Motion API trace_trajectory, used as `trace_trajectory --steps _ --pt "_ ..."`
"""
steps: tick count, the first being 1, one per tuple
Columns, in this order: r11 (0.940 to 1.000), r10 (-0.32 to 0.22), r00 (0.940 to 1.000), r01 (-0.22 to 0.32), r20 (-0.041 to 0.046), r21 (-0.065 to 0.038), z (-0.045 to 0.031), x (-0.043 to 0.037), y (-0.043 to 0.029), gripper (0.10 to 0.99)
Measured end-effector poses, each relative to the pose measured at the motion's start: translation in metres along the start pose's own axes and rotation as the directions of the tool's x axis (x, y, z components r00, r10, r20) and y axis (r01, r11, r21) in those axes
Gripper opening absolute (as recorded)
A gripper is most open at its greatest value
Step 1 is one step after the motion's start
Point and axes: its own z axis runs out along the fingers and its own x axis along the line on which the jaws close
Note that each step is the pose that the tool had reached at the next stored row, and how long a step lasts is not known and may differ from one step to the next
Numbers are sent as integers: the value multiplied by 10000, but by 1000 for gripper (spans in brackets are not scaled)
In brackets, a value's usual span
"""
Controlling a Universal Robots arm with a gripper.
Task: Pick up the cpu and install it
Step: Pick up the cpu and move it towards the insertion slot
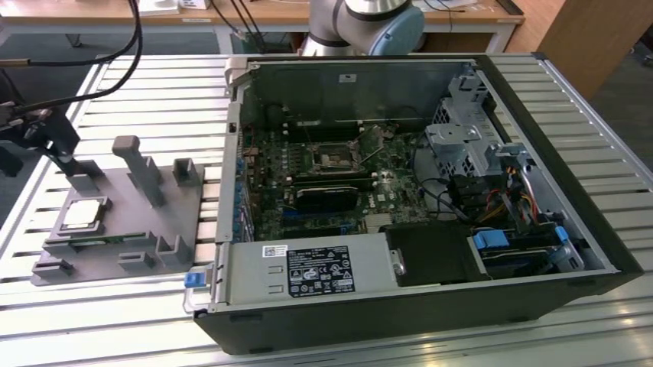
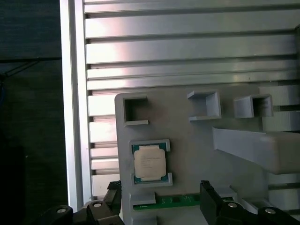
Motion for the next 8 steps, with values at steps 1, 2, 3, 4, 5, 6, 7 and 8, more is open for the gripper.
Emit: trace_trajectory --steps 1,2,3,4,5,6,7,8 --pt "10000 0 10000 0 1 0 19 0 -1 761" --pt "10000 0 10000 0 1 0 37 0 -1 761" --pt "10000 1 10000 -1 1 0 55 1 -3 761" --pt "10000 1 10000 -1 0 0 73 1 -4 761" --pt "10000 1 10000 -1 0 0 92 2 -5 761" --pt "10000 1 10000 -1 1 0 110 2 -6 761" --pt "10000 0 10000 0 1 0 128 2 -7 761" --pt "10000 1 10000 -1 1 0 146 2 -8 761"
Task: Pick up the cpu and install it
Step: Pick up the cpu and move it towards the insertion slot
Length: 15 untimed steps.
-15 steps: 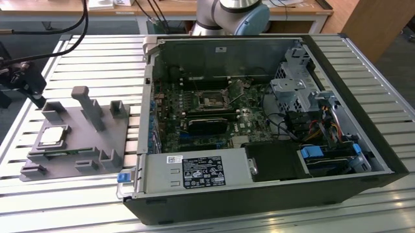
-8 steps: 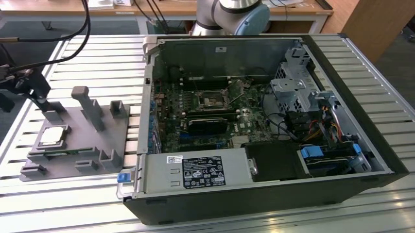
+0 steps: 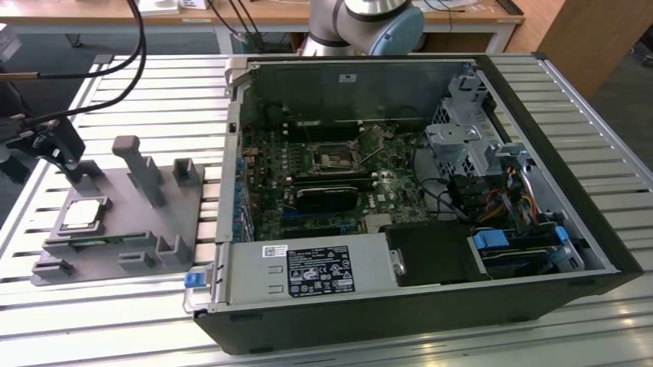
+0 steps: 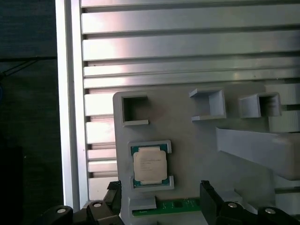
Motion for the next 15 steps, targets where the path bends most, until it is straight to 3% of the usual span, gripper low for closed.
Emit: trace_trajectory --steps 8,11,15 --pt "10000 0 10000 0 0 0 146 2 -7 773" --pt "10000 0 10000 0 -1 0 199 3 -10 890" --pt "10000 0 10000 0 -1 1 272 4 -13 890"
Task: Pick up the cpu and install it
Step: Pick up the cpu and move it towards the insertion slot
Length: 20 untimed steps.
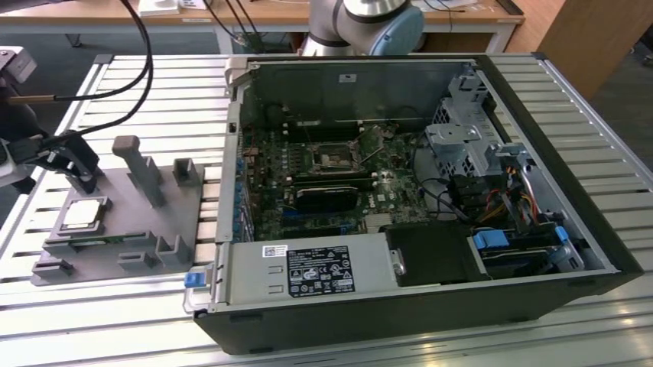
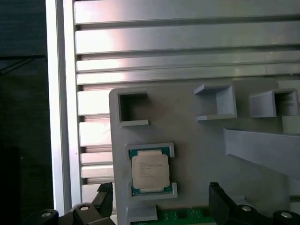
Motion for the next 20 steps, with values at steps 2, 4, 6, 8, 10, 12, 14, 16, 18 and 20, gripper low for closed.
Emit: trace_trajectory --steps 2,4,6,8,10,12,14,16,18,20 --pt "10000 0 10000 0 0 0 29 1 -1 890" --pt "10000 0 10000 0 0 0 64 1 -3 890" --pt "10000 2 10000 -2 0 0 100 2 -5 890" --pt "10000 2 10000 -2 1 -1 137 3 -6 890" --pt "10000 3 10000 -3 0 0 173 4 -10 890" --pt "10000 -54 10000 54 -4 1 203 4 -28 890" --pt "9998 -198 9998 198 -9 -3 224 4 -43 890" --pt "9995 -308 9995 308 -11 -7 257 4 -52 890" --pt "9991 -414 9991 414 -18 -8 292 6 -57 890" --pt "9987 -517 9987 517 -22 -9 328 9 -60 890"
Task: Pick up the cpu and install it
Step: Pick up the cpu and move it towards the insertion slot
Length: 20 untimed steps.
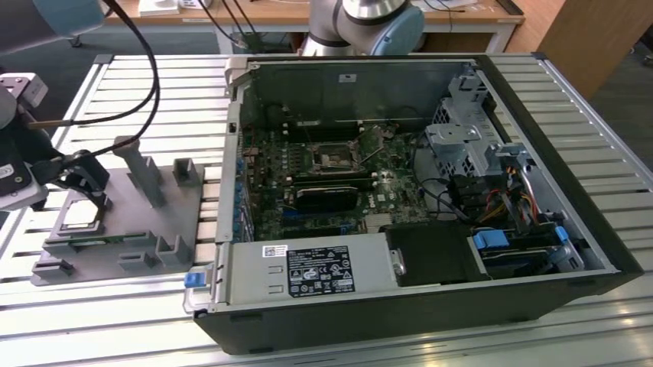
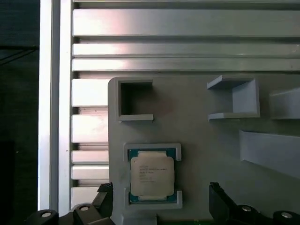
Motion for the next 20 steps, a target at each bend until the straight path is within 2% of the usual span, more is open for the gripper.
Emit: trace_trajectory --steps 5,6,7,11,12,19,20 --pt "10000 -6 10000 6 0 0 91 15 -4 878" --pt "10000 -3 10000 3 0 0 109 18 -3 812" --pt "10000 -3 10000 3 0 0 122 20 -4 812" --pt "10000 -2 10000 2 0 -1 161 25 -2 796" --pt "10000 -2 10000 2 -1 0 168 28 -2 729" --pt "10000 -2 10000 2 0 0 199 29 16 714" --pt "10000 -3 10000 3 0 -1 204 34 15 647"
